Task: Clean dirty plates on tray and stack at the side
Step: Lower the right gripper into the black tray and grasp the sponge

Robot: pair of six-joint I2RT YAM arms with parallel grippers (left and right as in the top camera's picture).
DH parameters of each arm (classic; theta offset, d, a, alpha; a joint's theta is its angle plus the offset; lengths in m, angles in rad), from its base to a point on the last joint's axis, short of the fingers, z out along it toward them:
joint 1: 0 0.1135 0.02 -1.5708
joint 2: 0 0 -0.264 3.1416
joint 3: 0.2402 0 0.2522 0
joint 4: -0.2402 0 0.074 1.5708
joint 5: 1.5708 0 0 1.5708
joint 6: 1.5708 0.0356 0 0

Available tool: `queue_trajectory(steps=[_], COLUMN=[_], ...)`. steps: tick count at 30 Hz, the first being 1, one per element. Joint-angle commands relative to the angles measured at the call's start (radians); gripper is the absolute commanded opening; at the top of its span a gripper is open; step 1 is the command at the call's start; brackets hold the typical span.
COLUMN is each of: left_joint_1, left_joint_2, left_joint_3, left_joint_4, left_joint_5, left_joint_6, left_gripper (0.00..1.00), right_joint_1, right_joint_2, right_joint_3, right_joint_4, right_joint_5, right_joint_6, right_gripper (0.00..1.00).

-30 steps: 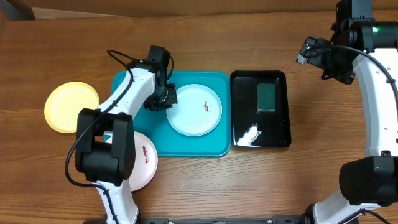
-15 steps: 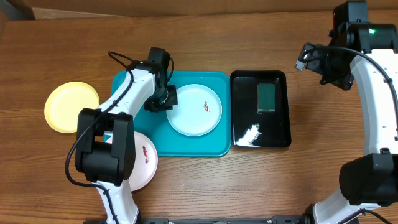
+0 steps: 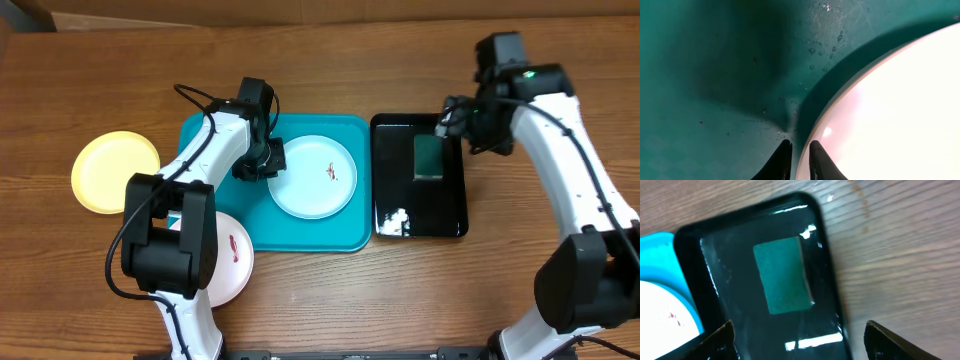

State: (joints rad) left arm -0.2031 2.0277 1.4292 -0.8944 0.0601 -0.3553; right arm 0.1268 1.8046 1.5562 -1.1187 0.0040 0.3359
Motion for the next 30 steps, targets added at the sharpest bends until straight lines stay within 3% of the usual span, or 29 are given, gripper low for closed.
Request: queue_trajectory(steps=[1, 15, 30], left_joint_1=[-0.013, -0.014, -0.014], left_joint_2=[0.014, 0.014, 0.014], left_joint_3=[-0.007, -0.007, -0.007], left_joint_4=[0.003, 0.009, 0.008], left_joint_5=[0.011, 0.011, 0.011], left_joint_6=[0.019, 0.018, 0.018], left_gripper=[0.16, 0.17, 0.17], right_joint_1=[0.023, 0.137, 0.142], right_joint_2=[-0.007, -0.007, 0.026], right_joint_3=[-0.088, -0.357, -0.374], right_joint_4=[0.074, 0.511, 0.546], right_joint_5=[0.004, 0.093, 0.186], right_joint_6=[-0.003, -0.033, -0.033], right_gripper=[0.82, 0.76, 0.75])
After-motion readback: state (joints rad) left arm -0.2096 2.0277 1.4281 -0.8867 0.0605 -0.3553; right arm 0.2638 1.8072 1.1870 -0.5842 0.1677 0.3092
